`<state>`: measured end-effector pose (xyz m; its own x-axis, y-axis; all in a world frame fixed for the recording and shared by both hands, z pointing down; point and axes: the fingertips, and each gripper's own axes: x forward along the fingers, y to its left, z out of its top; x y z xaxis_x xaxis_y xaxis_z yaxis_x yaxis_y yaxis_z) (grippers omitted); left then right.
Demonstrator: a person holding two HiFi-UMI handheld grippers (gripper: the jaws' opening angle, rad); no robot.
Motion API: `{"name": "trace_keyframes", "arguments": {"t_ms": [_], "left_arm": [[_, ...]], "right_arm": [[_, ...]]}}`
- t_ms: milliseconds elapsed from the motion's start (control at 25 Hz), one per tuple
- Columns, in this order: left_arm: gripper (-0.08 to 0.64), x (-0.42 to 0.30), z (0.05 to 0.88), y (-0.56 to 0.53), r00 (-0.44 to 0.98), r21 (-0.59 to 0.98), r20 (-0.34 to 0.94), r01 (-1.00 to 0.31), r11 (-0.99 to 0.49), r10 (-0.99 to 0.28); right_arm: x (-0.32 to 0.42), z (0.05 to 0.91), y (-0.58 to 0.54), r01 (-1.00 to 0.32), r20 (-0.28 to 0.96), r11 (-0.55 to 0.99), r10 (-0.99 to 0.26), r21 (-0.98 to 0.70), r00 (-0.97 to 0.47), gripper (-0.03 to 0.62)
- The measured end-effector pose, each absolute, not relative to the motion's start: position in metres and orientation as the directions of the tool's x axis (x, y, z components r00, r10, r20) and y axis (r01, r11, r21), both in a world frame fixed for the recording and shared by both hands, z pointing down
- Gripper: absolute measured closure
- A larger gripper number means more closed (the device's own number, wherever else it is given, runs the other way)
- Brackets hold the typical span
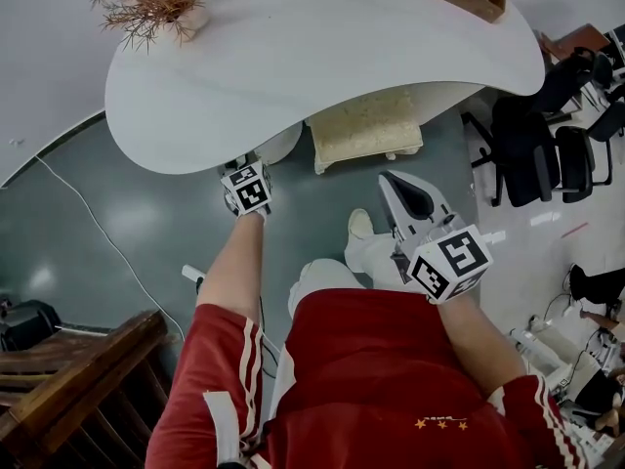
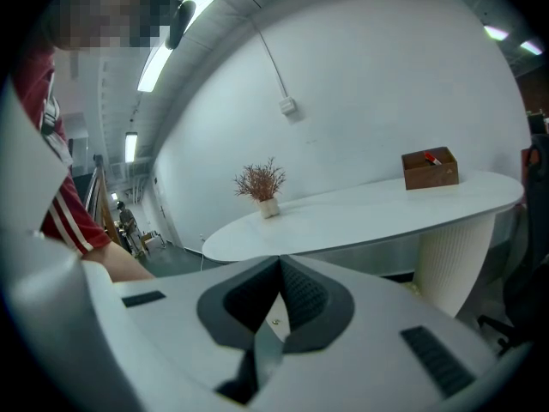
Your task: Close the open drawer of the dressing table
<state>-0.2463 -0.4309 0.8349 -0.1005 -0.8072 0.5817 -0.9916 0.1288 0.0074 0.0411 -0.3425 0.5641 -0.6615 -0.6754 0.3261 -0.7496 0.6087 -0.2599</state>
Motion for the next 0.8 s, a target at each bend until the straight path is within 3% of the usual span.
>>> {"name": "trace_keyframes", "arguments": {"t_ms": [480,720,800], "left_arm": [[0.446,-0.249,0.838,-0.434,-0.147,0.003,0.553,-0.984,0.178,-0.820],[0.445,-0.247,0.838,-0.432,-0.094,0.032,0.580,-0.990,0.138,-0.809],[0.407,-0.246,0.834,-0.426,-0.088,0.054,0.593,-0.988,0.148,-0.800]], "right_arm": [[0.044,0.573,-0.335,-0.750,0.331,0.612,-0.674,-0.251,-0.660,0.589],[0.051,0.570,-0.325,-0.761,0.345,0.601,-0.679,-0.245,-0.648,0.589],[0.054,0.566,-0.322,-0.764,0.349,0.597,-0.681,-0.244,-0.643,0.589]]}}
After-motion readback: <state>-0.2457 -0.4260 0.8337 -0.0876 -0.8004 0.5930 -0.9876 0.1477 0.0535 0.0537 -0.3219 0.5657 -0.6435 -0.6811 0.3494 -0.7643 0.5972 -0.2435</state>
